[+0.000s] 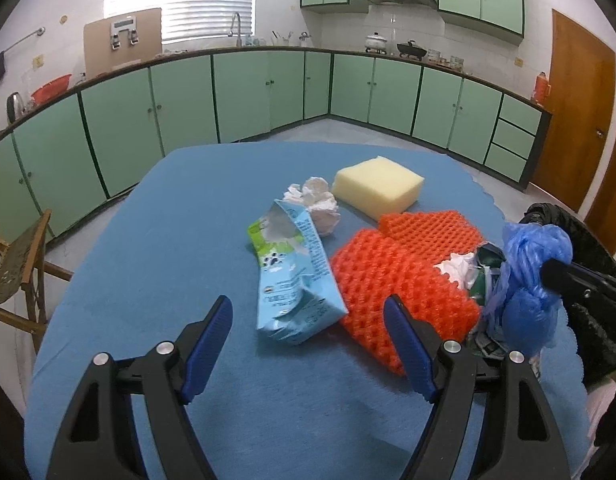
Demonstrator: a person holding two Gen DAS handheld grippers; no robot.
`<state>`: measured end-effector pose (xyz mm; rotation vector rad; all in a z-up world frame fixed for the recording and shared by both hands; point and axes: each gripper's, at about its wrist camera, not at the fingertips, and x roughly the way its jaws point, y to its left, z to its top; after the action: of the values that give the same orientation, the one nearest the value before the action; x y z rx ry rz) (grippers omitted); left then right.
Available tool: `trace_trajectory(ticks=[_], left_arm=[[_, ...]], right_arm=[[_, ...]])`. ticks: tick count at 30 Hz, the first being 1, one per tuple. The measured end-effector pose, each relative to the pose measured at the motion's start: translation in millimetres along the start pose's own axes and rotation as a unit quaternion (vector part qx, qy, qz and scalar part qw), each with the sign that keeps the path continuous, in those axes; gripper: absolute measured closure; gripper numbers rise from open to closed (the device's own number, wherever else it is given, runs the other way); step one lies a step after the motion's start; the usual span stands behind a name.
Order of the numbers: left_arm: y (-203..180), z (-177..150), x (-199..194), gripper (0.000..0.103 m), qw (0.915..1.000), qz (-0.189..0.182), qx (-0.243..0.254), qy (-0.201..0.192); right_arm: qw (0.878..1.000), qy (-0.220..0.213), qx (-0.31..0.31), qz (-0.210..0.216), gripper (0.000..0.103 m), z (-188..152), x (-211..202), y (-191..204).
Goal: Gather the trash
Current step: 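Grasp the blue plastic bag with the right tool while the left tool grasps the orange foam net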
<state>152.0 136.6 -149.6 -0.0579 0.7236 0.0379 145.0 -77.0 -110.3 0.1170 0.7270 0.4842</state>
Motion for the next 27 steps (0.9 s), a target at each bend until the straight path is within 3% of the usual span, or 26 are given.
trace_trajectory(ticks=[16,20,24,27], left_arm=[[-48,-1,-2,0.028,0.9982,-0.053,0.026,0.0],[-61,-5,7,0.046,0.9971,-0.065,0.039,0.01],[-76,-8,13,0.057,0.9961,-0.065,0.058,0.013],[-80,-8,12,0.081,0.9957,-0.065,0.065,0.009]], right_arm=[[0.999,-0.027,0.019,-0.02,0.095,4,-21,-19],[0.999,-0.023,0.026,-0.03,0.095,-2,-22,-28],[0.999,-0.013,0.013,-0.042,0.094,-7,-18,-29],[0.999,-0.006,0.02,-0.04,0.094,-10,-15,-33]])
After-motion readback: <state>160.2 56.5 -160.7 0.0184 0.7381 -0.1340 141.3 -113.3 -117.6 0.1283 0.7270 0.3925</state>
